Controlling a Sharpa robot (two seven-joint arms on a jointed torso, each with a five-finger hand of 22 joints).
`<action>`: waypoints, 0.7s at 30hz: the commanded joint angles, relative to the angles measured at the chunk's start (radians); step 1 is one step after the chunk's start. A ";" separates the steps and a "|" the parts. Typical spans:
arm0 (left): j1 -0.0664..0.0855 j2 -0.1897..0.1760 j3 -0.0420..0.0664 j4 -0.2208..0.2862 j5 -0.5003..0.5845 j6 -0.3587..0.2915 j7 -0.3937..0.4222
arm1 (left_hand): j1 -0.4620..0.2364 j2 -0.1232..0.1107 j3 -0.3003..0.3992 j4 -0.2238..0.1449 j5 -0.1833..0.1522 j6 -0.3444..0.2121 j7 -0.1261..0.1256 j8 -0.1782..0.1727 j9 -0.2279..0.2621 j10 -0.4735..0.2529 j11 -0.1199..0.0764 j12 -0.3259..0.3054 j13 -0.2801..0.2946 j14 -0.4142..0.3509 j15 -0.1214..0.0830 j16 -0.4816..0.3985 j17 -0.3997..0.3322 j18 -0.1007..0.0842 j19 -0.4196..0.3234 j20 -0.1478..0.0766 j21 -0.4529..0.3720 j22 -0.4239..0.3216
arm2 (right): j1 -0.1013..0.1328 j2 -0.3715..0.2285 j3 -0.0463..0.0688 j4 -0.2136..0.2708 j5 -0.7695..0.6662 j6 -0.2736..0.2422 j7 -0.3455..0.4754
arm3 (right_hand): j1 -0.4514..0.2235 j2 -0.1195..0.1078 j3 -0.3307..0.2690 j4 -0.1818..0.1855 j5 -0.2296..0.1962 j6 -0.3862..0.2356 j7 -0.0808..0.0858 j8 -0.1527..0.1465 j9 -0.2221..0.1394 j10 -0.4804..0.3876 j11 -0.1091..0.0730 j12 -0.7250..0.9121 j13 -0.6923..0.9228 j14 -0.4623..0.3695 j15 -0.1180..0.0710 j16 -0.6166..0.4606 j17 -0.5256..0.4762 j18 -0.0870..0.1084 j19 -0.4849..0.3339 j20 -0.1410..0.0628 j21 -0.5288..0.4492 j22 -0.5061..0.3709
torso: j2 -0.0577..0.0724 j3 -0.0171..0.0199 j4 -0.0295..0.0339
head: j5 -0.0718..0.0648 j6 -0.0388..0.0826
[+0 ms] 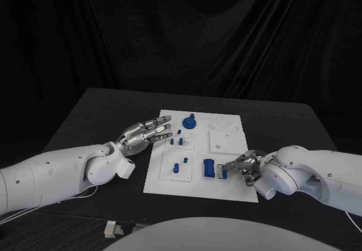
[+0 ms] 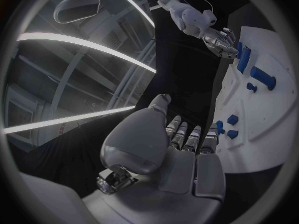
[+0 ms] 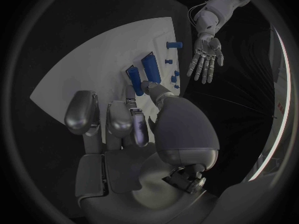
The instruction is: Assemble the parts on the task board
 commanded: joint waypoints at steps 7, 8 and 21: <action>-0.001 0.003 0.001 0.001 0.005 0.016 0.009 | -0.003 0.008 0.003 -0.007 0.004 0.003 0.008 0.004 0.002 0.000 0.006 0.001 0.001 0.003 0.003 0.007 0.001 0.016 0.008 -0.002 0.005 0.002 | -0.006 0.010 0.000 -0.005 -0.011 -0.008 -0.012 | -0.008 0.012 -0.004 0.009 -0.028 -0.011 -0.001 -0.005 0.005 0.012 0.000 -0.005 0.013 0.003 -0.004 -0.006 -0.004 0.017 -0.010 0.001 -0.006 0.135 | 0.000 0.0001 -0.0004 | 0.001 0.000; -0.001 0.003 0.001 0.001 0.005 0.016 0.009 | -0.003 0.008 0.003 -0.007 0.004 0.003 0.008 0.004 0.002 0.000 0.006 0.001 0.001 0.003 0.003 0.007 0.001 0.016 0.008 -0.002 0.005 0.002 | -0.006 0.011 0.000 -0.005 -0.013 -0.007 -0.012 | -0.007 0.011 -0.004 0.008 -0.030 -0.012 -0.001 -0.005 0.005 0.012 0.000 -0.006 0.012 0.003 -0.004 -0.006 -0.004 0.017 -0.010 0.001 -0.006 0.135 | 0.000 0.0001 -0.0005 | 0.001 0.000; -0.001 0.005 0.001 0.000 0.005 0.019 0.007 | -0.003 0.008 0.003 -0.008 0.004 0.007 0.010 0.005 0.002 0.000 0.006 0.001 0.001 0.003 0.003 0.007 0.001 0.016 0.008 -0.002 0.005 0.002 | -0.011 0.019 0.000 -0.013 -0.040 0.001 -0.012 | -0.008 0.013 -0.011 0.009 -0.077 -0.019 0.001 -0.011 0.010 0.011 0.002 -0.006 0.012 0.004 -0.003 -0.009 -0.008 0.018 -0.011 0.002 -0.010 0.134 | 0.000 0.0003 0.0000 | 0.003 0.000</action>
